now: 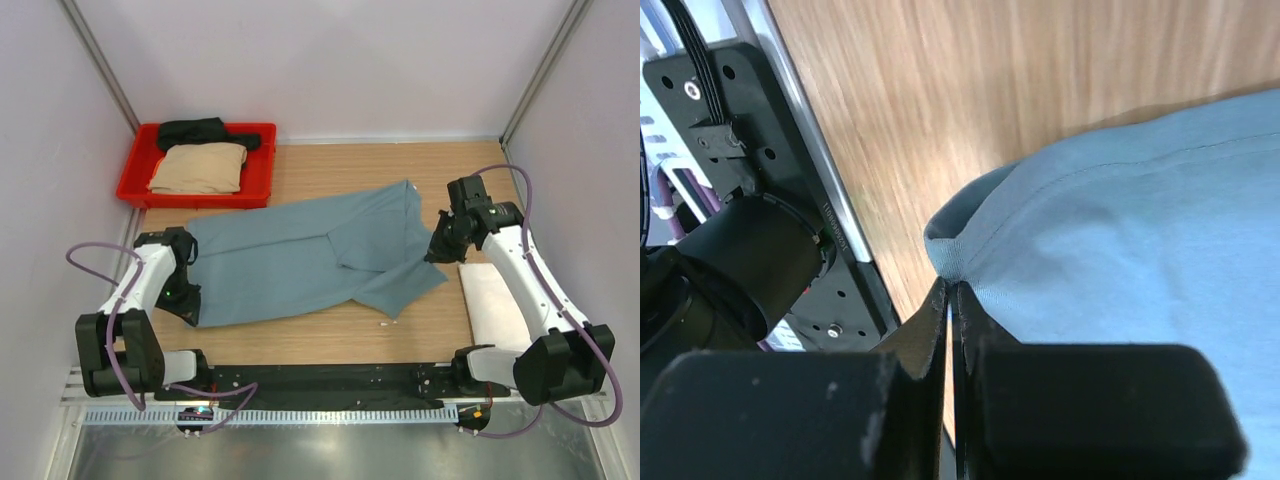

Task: Fold and stack the t-shirts
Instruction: Fold the tshirt

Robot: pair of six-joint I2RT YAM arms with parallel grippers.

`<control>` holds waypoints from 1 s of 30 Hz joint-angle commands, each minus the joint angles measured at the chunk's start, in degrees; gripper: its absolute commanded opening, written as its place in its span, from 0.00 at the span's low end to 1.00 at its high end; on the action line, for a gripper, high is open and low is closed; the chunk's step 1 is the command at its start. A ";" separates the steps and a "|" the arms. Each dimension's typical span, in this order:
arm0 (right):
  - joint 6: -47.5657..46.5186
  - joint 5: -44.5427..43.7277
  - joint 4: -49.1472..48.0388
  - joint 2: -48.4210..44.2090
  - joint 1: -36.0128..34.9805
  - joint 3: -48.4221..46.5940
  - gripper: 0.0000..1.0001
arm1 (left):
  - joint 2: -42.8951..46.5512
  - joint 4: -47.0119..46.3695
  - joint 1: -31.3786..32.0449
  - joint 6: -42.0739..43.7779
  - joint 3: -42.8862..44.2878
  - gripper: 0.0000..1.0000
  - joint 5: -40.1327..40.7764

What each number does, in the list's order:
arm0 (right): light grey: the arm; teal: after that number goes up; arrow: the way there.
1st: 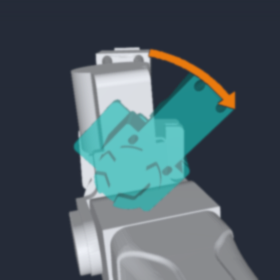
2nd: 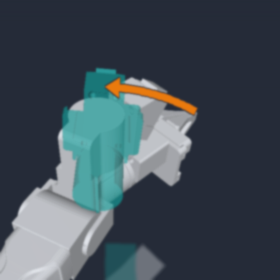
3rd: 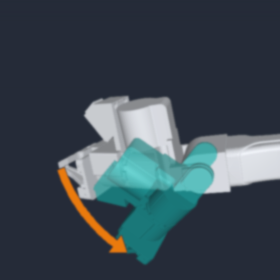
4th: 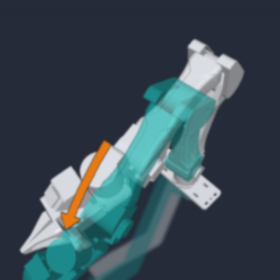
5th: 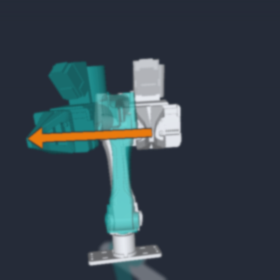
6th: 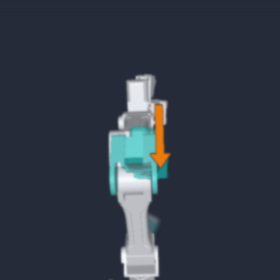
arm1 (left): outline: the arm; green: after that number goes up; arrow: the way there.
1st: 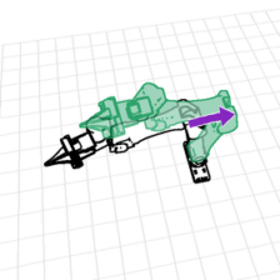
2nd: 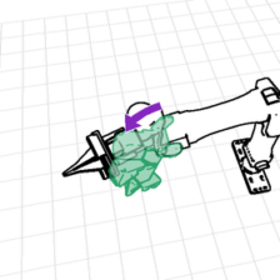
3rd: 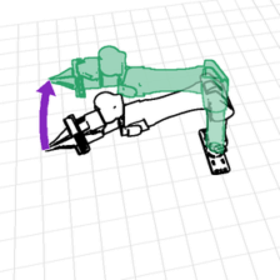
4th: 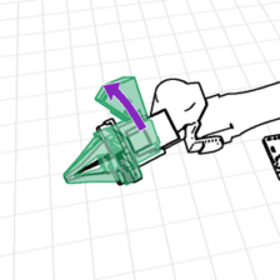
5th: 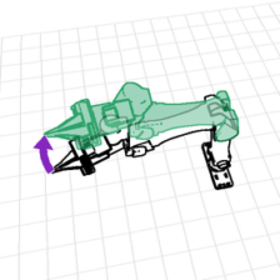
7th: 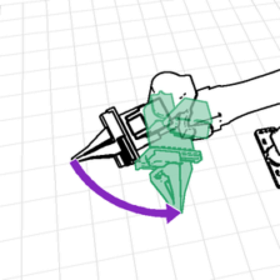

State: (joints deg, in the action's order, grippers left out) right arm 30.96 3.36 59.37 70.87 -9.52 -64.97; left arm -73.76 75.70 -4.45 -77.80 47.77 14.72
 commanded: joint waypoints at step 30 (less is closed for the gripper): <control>-1.87 -0.81 0.22 17.28 1.52 -22.30 0.01 | -20.19 5.95 0.49 6.08 22.80 0.00 8.57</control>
State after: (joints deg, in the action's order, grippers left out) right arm 29.82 3.36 59.81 87.48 -8.75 -83.59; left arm -93.10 76.34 -4.23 -72.69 67.13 19.86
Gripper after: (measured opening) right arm 0.026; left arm 0.005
